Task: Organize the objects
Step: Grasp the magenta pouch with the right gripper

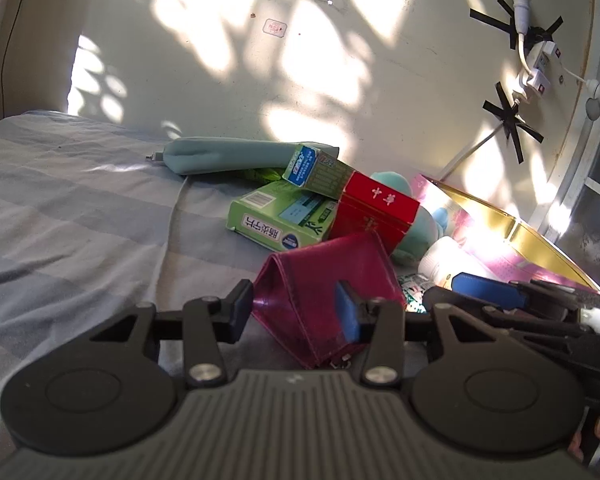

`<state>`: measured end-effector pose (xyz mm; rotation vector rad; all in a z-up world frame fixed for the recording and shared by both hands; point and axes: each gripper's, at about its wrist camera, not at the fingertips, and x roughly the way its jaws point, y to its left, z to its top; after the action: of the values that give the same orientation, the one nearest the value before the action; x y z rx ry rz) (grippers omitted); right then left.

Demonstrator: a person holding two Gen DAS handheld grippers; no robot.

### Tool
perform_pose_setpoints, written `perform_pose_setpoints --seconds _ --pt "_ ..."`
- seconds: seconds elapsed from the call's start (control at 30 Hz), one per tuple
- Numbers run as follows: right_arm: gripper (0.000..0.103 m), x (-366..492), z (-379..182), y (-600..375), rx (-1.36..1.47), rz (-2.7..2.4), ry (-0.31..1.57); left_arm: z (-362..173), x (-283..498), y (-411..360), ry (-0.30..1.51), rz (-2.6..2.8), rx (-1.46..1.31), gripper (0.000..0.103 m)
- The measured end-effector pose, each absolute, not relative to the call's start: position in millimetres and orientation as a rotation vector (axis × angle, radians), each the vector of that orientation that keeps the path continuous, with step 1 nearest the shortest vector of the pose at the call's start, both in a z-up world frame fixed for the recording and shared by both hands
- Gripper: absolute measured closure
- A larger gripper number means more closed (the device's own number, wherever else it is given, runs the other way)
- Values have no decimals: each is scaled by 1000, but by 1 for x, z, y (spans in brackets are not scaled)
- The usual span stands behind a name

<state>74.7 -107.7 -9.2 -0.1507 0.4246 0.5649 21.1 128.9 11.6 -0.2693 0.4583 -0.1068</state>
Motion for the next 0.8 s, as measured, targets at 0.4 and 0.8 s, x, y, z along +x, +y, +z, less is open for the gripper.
perform_pose_setpoints --seconds 0.4,0.8 --pt "63 101 66 -146 58 508 294 10 25 120 472 -69 -212 47" --pt "56 85 99 -198 102 437 126 9 27 119 477 -76 -225 46"
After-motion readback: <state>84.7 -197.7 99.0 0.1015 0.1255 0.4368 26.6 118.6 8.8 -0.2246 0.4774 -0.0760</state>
